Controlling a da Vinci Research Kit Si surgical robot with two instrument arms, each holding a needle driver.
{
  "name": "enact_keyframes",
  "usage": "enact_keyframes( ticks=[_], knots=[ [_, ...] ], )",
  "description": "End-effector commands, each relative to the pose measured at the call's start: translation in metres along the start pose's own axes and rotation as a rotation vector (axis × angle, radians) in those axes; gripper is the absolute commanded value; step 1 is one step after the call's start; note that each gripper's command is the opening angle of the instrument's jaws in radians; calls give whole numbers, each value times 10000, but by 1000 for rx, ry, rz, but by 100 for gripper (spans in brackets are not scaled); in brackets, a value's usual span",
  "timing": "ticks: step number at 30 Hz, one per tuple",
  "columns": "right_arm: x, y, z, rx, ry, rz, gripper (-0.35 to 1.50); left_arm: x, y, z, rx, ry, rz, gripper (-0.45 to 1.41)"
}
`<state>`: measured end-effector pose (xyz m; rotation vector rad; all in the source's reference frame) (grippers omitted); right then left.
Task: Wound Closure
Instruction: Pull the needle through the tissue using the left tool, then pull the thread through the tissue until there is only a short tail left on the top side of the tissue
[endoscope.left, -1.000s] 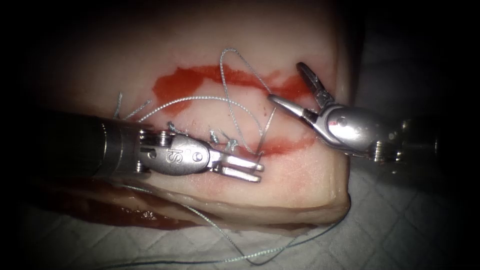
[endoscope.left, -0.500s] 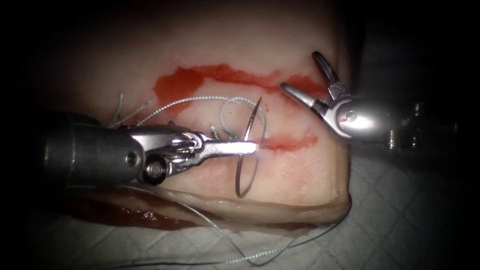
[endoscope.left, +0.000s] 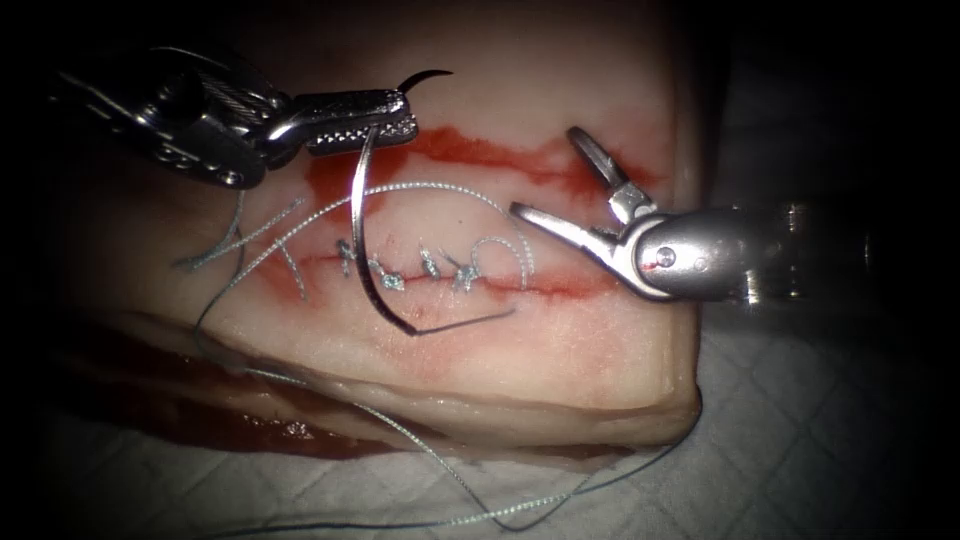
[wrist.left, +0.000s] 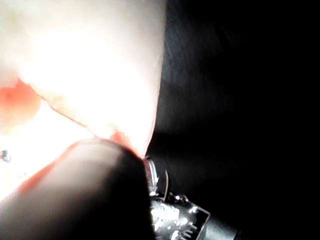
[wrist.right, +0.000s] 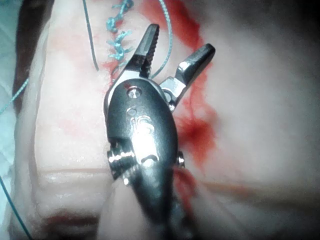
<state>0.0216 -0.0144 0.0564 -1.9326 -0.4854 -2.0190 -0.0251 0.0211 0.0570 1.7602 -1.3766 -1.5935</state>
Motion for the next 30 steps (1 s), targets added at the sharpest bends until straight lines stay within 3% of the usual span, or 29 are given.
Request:
enact_keyframes(
  ticks=[1, 2, 3, 4, 5, 6, 11, 14, 17, 22, 30],
  knots=[
    [3, 10, 15, -105, -19, 9, 39, -2, 0, 7, 13, -6, 17, -45],
    [3, 13, 17, -180, -12, 17, 16, 0, -7, 11, 32, -18, 105, -45],
    [2, 19, 24, -366, 46, 43, -13, 4, -15, 17, 89, -9, 279, -45],
    [1, 20, 28, -439, 67, 26, -35, 8, -20, 21, 143, 15, 306, -45],
    [0, 25, 36, -555, 79, -5, -35, 13, -25, 27, 211, 33, 379, -45],
    [-1, 27, 39, -576, 74, -4, -35, 17, -27, 30, 236, 39, 418, -45],
    [1, 49, 42, -734, 61, -19, -35, 20, -37, 33, 255, 30, 648, -45],
    [8, 84, 34, -888, 95, 68, -35, 8, -52, 24, 262, 11, 751, -45],
    [15, 110, 24, -975, 114, 177, -35, -6, -65, 12, 260, -21, 803, -45],
    [16, 140, -7, -1012, 185, 355, -35, -36, -90, -21, 252, -63, 904, -45],
    [3, 138, -78, -953, 303, 566, -35, -81, -108, -68, 172, -164, 974, -45]
  ],
)
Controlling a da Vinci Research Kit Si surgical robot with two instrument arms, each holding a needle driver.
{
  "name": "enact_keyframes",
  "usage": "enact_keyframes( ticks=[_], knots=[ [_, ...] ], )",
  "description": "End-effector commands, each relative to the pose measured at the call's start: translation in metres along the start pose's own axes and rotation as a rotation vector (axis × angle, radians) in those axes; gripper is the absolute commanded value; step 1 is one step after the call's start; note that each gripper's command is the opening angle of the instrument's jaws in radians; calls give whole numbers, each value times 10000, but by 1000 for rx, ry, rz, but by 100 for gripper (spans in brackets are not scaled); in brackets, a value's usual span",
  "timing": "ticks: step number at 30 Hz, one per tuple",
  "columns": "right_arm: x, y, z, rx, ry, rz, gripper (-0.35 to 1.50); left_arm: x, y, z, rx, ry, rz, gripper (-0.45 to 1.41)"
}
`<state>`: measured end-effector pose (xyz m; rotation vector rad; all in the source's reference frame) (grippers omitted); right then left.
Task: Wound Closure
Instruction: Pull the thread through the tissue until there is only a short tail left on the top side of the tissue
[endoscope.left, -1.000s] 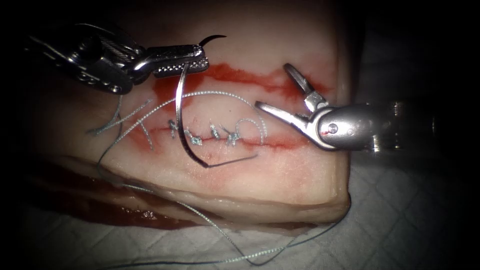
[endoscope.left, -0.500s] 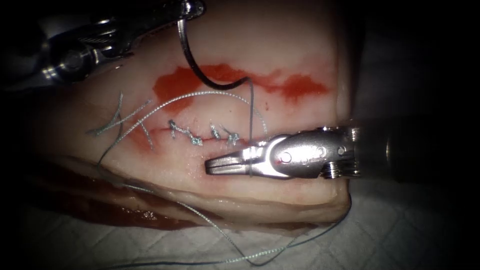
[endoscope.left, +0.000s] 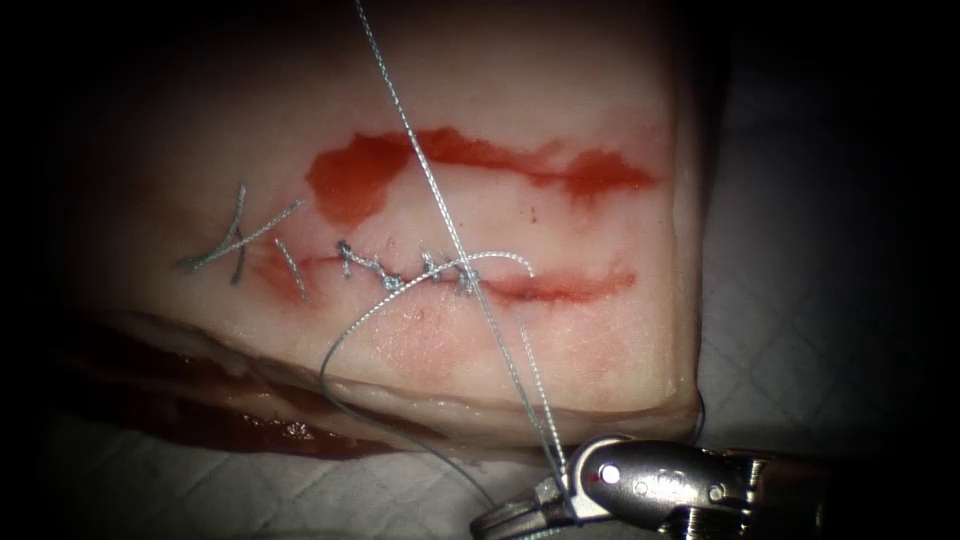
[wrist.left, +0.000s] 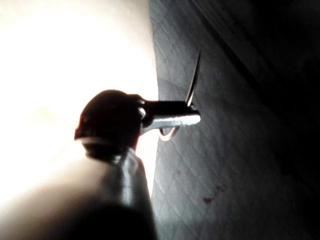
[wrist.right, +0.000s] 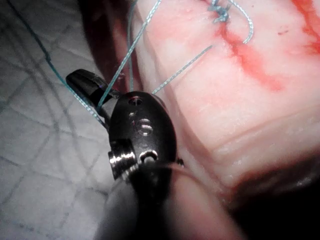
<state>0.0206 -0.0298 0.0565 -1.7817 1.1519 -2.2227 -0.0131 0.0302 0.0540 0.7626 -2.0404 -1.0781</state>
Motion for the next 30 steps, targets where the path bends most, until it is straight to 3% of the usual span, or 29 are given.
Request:
enact_keyframes(
  ticks=[1, 5, 12, 15, 16, 17, 18, 21, 24, 27, 28, 29, 30],
  knots=[
    [13, 8, -7, 10, 6, 63, -35, -13, 6, -4, -14, -19, 18, -45],
    [43, 35, -33, 34, 61, 206, -35, -62, 0, -29, -55, -77, 65, -45],
    [60, 59, -68, 61, 142, 324, -35, -98, -8, -47, -94, -121, 100, -45],
    [65, 67, -74, 81, 145, 346, -35, -98, -8, -50, -116, -130, 118, -45],
    [64, 67, -74, 104, 132, 349, -35, -92, -9, -49, -125, -137, 107, -45],
    [61, 65, -74, 133, 115, 356, -20, -83, -10, -48, -113, -136, 84, -45],
    [54, 61, -74, 169, 95, 372, 10, -71, -11, -47, -95, -128, 71, -45],
    [30, 47, -71, 261, 19, 378, 64, -8, -24, -59, -64, -107, 2, -45],
    [-1, 31, -71, 391, -66, 352, 83, 53, -31, -62, -56, 4, -64, -45],
    [-28, 22, -73, 603, -150, 402, 98, 101, -38, -58, -7, 59, -152, -45],
    [-37, 20, -75, 712, -183, 412, 103, 113, -40, -56, 10, 82, -177, -45],
    [-51, 19, -77, 882, -226, 424, 106, 135, -49, -53, 109, 179, -265, -45],
    [-60, 19, -79, 987, -249, 430, 111, 141, -54, -53, 142, 229, -282, -45]
  ],
)
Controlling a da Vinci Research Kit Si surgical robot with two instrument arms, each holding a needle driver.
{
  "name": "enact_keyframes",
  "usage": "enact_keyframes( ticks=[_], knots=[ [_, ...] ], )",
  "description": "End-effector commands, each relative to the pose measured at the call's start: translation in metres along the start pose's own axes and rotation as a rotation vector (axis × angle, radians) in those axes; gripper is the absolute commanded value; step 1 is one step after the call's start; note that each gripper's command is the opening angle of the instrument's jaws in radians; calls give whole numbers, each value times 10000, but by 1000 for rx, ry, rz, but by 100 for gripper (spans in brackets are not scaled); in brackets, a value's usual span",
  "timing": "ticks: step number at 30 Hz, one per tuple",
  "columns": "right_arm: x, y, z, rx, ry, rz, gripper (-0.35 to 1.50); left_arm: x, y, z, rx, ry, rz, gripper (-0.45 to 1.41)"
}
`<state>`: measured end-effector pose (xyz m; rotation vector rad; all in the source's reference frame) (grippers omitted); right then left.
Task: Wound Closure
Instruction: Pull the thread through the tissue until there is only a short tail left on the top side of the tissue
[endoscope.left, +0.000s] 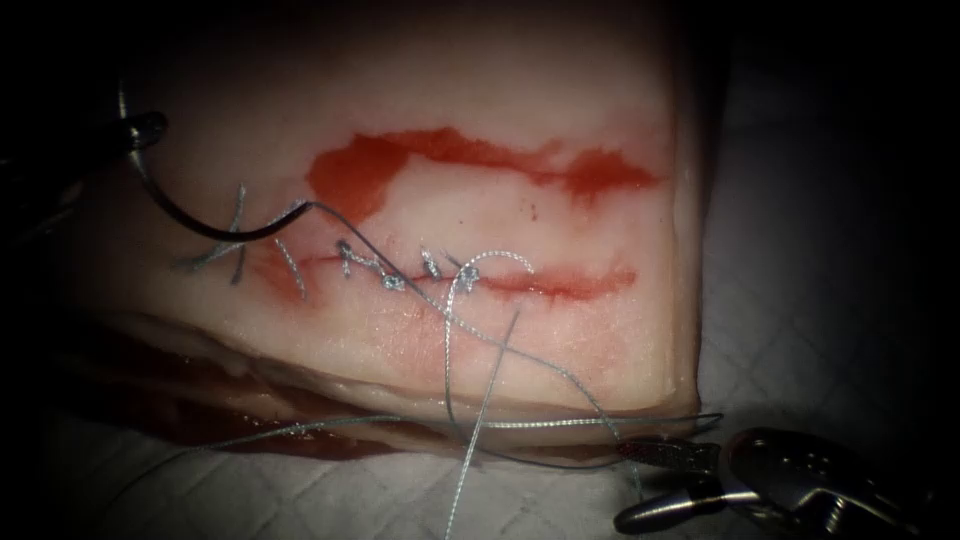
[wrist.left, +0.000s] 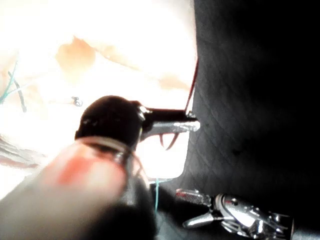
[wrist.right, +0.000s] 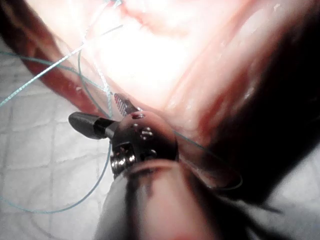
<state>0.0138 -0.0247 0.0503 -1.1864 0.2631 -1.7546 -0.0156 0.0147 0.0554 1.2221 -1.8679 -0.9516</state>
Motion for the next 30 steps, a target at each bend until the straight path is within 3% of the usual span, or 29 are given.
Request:
enact_keyframes(
  ticks=[1, 2, 5, 7, 12, 13, 15, 21, 24, 30],
  knots=[
    [-11, 7, 9, 81, -37, 19, 111, 14, -1, 2, 35, 110, -58, -45],
    [-21, 9, 5, 139, -20, 23, 108, 25, -16, -7, 70, 221, -87, -45],
    [-26, 16, 3, 226, 27, 11, 103, 17, -42, -23, 78, 309, -165, -45],
    [-27, 19, 5, 228, 48, 19, 99, 11, -48, -26, 71, 303, -186, -45],
    [-28, 29, 25, 320, -1, 630, 94, 16, -44, -25, 74, 334, -218, -45],
    [-25, 30, 35, 304, 11, 815, 94, 23, -39, -23, 77, 344, -223, -45],
    [-22, 31, 44, 260, 21, 995, 93, 29, -35, -21, 79, 357, -236, -45],
    [-8, 34, 71, 56, 70, 1370, 86, 44, -20, -16, 80, 373, -261, -45],
    [-8, 38, 76, 6, 93, 1392, 84, 43, -19, -16, 77, 372, -270, -45],
    [-12, 29, 96, -45, 38, 1417, 79, 43, -17, -16, 75, 371, -282, -45]
  ],
)
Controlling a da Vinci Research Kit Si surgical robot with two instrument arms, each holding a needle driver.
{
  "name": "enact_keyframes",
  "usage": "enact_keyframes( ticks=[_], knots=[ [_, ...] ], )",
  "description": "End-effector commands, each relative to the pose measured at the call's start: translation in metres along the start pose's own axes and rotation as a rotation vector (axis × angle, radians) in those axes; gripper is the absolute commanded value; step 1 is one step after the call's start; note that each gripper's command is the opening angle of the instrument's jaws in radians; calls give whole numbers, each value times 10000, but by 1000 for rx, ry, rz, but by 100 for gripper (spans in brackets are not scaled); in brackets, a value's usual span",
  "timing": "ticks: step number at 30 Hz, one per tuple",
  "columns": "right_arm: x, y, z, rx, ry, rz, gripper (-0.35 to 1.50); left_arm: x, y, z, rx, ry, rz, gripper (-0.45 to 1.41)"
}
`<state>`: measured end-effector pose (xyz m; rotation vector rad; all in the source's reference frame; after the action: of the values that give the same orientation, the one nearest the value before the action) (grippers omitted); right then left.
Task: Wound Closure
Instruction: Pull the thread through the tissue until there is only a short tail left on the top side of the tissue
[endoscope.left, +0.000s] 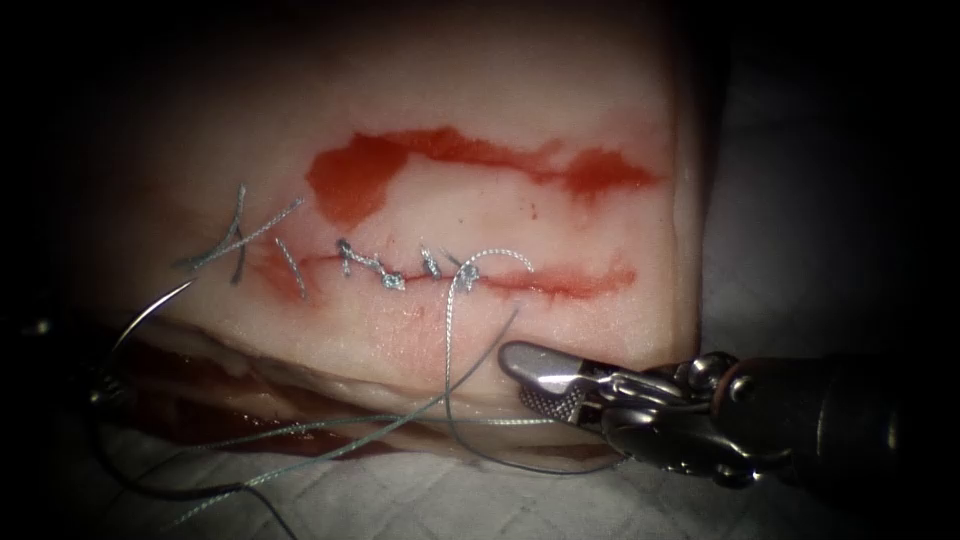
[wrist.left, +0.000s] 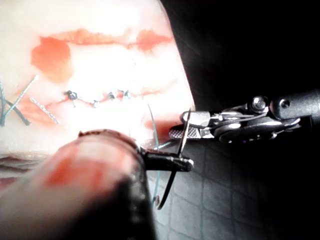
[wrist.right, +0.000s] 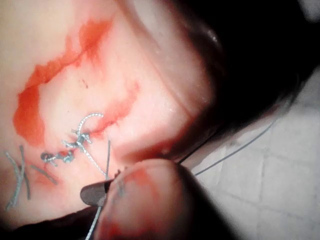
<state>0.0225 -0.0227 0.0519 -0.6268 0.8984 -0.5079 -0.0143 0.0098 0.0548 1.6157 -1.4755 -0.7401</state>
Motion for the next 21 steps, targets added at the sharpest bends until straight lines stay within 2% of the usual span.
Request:
enact_keyframes(
  ticks=[1, 9, 14, 16, 20, 21],
  knots=[
    [-5, 0, 13, -5, -2, -3, 79, 0, 7, 2, 0, 1, 1, -45],
    [-23, -4, 28, -16, -31, 4, 79, 0, 9, 4, 2, 6, 1, -45],
    [-27, -9, 37, -24, -43, 27, 76, 0, 10, 5, 2, 7, 1, -45],
    [-27, -11, 42, -32, -73, 32, 76, 0, 10, 5, 2, 8, 1, -45],
    [-30, -18, 52, -42, -95, 24, 63, 1, 11, 6, 3, 13, 0, -45],
    [-31, -20, 53, -45, -100, 21, 51, 1, 11, 6, 3, 16, 0, -45]
  ],
)
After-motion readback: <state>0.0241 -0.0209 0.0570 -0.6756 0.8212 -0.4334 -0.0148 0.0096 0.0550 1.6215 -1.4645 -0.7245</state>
